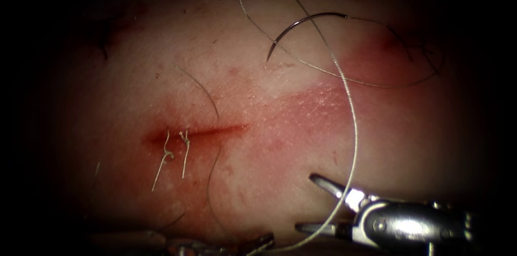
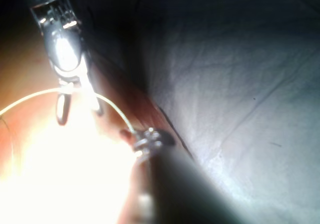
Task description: Wound Closure
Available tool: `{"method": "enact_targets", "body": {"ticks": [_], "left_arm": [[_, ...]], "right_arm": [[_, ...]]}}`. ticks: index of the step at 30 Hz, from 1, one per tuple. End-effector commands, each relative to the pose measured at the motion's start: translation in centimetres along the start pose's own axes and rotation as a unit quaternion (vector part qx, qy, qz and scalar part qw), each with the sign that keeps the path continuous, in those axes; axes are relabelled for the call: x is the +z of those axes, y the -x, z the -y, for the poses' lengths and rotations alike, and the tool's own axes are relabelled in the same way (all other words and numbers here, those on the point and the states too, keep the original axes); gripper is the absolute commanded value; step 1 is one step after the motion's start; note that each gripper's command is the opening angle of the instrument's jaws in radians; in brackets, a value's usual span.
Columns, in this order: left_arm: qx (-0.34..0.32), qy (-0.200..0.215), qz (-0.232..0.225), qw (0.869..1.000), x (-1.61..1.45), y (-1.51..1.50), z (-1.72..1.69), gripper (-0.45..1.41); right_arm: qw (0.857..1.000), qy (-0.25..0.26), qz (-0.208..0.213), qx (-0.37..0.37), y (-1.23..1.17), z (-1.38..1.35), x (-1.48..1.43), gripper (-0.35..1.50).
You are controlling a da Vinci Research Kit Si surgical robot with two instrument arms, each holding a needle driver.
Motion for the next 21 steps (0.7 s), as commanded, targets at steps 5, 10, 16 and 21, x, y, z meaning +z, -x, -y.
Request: {"method": "enact_targets", "body": {"ticks": [5,10,16,21], "left_arm": [[-0.005,0.014,-0.015,1.0,-0.25,0.04,0.25,-0.45],[-0.045,0.037,-0.069,0.996,-0.38,0.06,0.57,-0.45],[-0.117,0.063,-0.142,0.981,-0.27,0.2,0.71,-0.45],[-0.136,0.08,-0.168,0.973,-0.25,0.48,0.94,-0.45]], "right_arm": [[1.0,0.004,0.001,-0.01,0.1,-0.04,0.24,1.48],[0.999,0.003,-0.008,-0.033,0.21,-0.31,0.95,1.48],[0.998,-0.017,0.002,-0.053,0.48,-0.37,1.86,1.43],[0.997,-0.036,0.005,-0.065,0.61,-0.35,2.38,1.4]]}}
